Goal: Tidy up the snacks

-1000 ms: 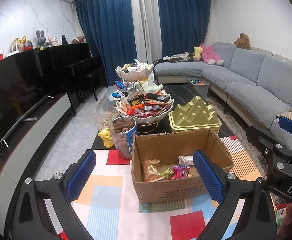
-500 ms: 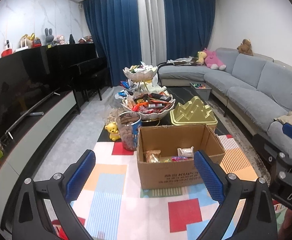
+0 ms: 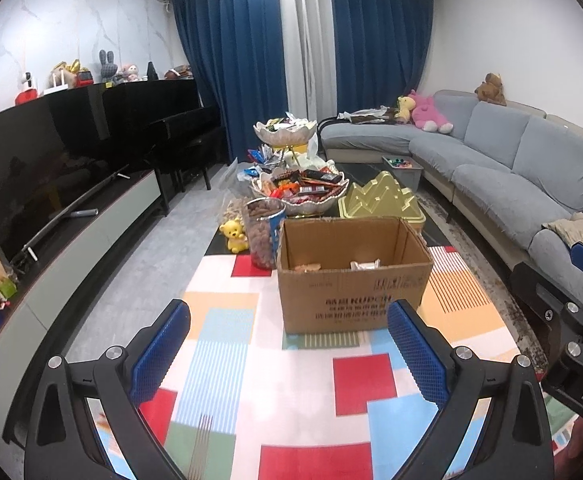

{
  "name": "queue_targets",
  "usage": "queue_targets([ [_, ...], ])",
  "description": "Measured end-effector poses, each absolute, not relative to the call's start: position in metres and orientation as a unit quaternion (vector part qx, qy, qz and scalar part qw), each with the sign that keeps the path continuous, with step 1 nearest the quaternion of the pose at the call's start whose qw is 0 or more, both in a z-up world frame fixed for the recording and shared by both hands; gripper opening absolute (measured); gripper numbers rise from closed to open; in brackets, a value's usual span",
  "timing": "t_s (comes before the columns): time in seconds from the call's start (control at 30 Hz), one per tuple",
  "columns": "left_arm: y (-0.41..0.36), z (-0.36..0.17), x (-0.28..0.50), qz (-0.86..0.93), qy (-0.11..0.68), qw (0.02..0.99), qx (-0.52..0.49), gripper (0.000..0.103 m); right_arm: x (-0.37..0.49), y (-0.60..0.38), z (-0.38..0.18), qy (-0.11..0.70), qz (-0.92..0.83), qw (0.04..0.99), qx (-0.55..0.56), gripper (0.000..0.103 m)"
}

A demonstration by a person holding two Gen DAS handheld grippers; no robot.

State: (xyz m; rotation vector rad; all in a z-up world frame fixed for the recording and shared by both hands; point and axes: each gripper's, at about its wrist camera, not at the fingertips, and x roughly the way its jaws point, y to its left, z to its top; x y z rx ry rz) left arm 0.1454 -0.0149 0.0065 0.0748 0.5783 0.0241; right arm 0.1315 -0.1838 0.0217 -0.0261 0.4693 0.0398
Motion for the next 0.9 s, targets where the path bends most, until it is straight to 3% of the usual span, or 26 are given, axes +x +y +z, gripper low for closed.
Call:
queue_targets([
  [0.9,-0.006,0.013,0.009,0.036,0.294,0.955,0.025,0.102,0.001,-0.197,0.027,0.261,0.012,0.965,0.006,0.091],
])
